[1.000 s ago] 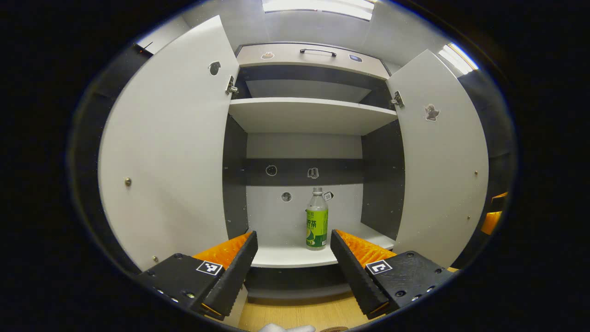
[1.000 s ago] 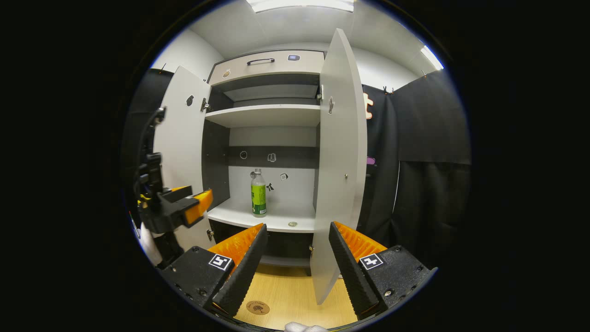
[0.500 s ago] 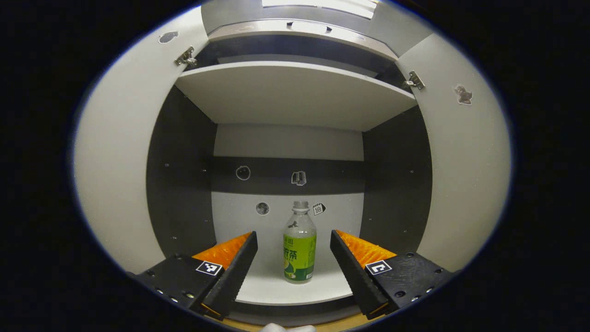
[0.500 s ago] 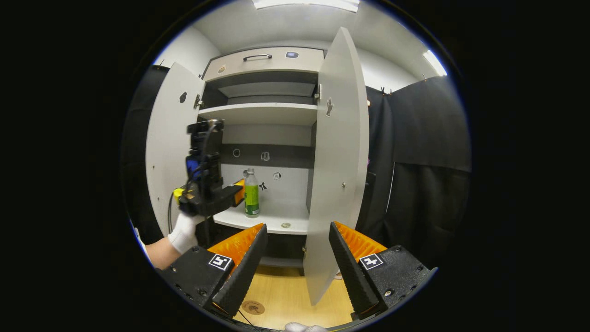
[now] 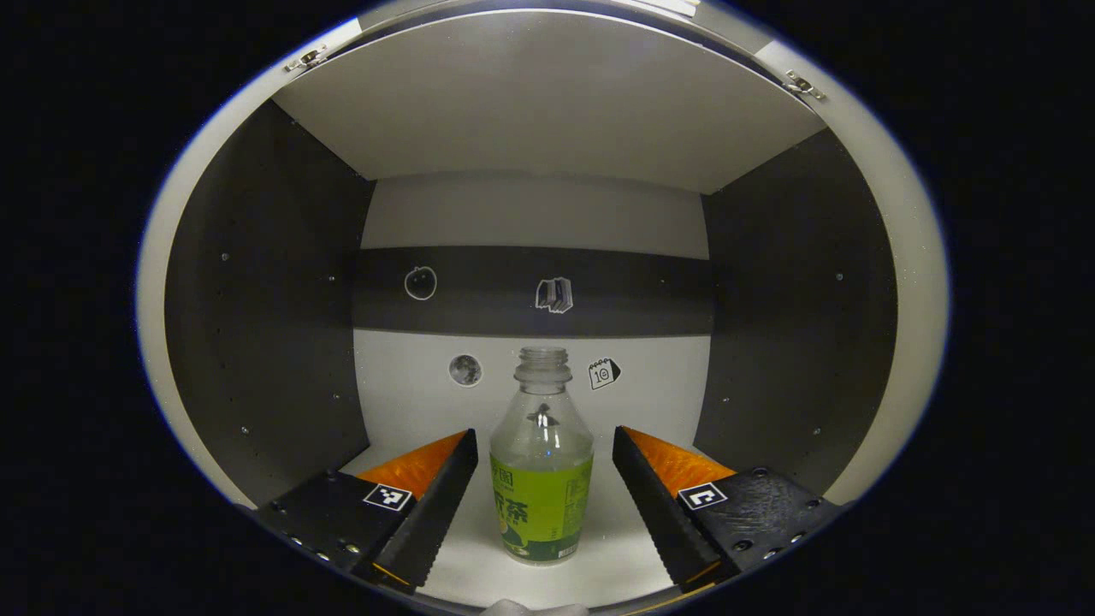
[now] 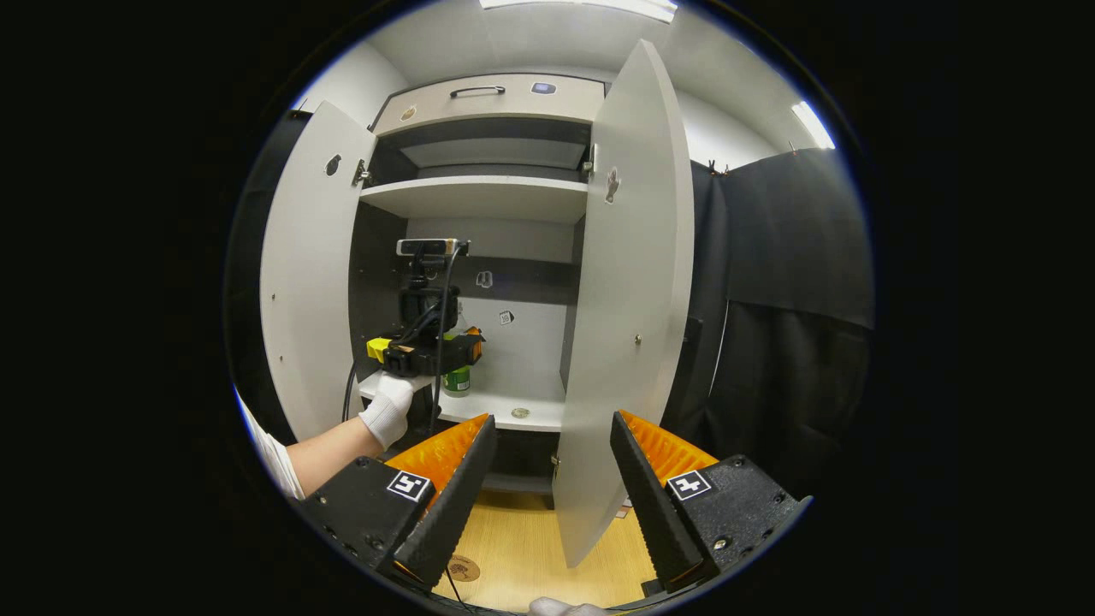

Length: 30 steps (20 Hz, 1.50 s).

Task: Grasp the bottle in the cabinet with the left hand and place it on the coaster, then close the right door with the right hand and the left door with the left hand.

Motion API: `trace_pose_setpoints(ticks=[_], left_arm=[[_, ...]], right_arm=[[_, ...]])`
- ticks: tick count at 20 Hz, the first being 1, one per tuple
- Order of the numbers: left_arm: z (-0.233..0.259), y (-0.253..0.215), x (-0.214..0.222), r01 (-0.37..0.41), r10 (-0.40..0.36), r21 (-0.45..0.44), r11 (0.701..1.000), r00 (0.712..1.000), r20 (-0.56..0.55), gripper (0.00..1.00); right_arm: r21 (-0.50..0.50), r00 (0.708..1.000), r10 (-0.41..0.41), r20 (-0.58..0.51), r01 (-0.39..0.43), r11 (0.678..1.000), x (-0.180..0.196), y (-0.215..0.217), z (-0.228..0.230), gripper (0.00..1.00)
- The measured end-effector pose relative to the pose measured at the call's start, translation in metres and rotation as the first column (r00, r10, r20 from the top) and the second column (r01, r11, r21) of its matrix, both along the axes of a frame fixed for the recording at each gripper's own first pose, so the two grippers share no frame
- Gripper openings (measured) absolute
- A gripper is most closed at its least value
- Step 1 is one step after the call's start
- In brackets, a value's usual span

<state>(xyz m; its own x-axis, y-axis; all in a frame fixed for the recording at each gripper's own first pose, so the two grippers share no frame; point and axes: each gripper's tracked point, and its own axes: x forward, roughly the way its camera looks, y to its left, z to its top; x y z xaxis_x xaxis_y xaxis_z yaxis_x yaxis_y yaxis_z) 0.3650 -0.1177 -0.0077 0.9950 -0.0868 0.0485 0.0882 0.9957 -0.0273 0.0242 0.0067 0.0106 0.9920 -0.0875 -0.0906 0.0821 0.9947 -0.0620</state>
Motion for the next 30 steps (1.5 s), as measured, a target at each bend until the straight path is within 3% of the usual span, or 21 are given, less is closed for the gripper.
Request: trace_pose_setpoints(ticks=[4, 7, 8, 15, 19, 26, 30], left_arm=[[-0.016, -0.003, 0.013, 0.001, -0.001, 0.005, 1.000, 0.999, -0.051, 0.97], [-0.014, 0.000, 0.008, -0.012, 0.012, 0.011, 1.000, 0.999, -0.050, 0.76], [-0.008, 0.000, 0.005, -0.012, 0.012, 0.008, 1.000, 0.999, -0.031, 0.74], [0.022, -0.005, -0.073, 0.066, -0.067, 0.016, 0.998, 0.995, 0.067, 0.69], [0.017, 0.000, -0.139, 0.086, -0.089, 0.029, 0.996, 0.990, 0.113, 0.73], [-0.057, 0.007, -0.220, 0.117, -0.119, 0.031, 0.993, 0.992, 0.044, 0.72], [-0.109, -0.001, -0.258, 0.184, -0.185, 0.038, 0.982, 0.982, 0.036, 0.72]], right_arm=[[0.013, 1.000, 0.016, -0.018, -0.015, 1.000, 0.000, 0.001, -0.005, 0.83], [0.001, 1.000, 0.020, -0.009, -0.020, 1.000, -0.002, -0.001, -0.002, 0.83], [-0.003, 1.000, 0.019, -0.003, -0.019, 1.000, -0.002, -0.001, -0.001, 0.83], [0.009, 0.999, 0.039, -0.010, -0.039, 0.999, -0.015, 0.004, -0.008, 0.83], [0.014, 0.998, 0.052, -0.021, -0.052, 0.999, -0.024, 0.008, -0.017, 0.83], [0.012, 0.997, 0.057, -0.058, -0.056, 0.998, -0.041, 0.000, -0.036, 0.83], [-0.018, 0.995, 0.040, -0.087, -0.041, 0.999, -0.046, -0.007, -0.045, 0.83]])
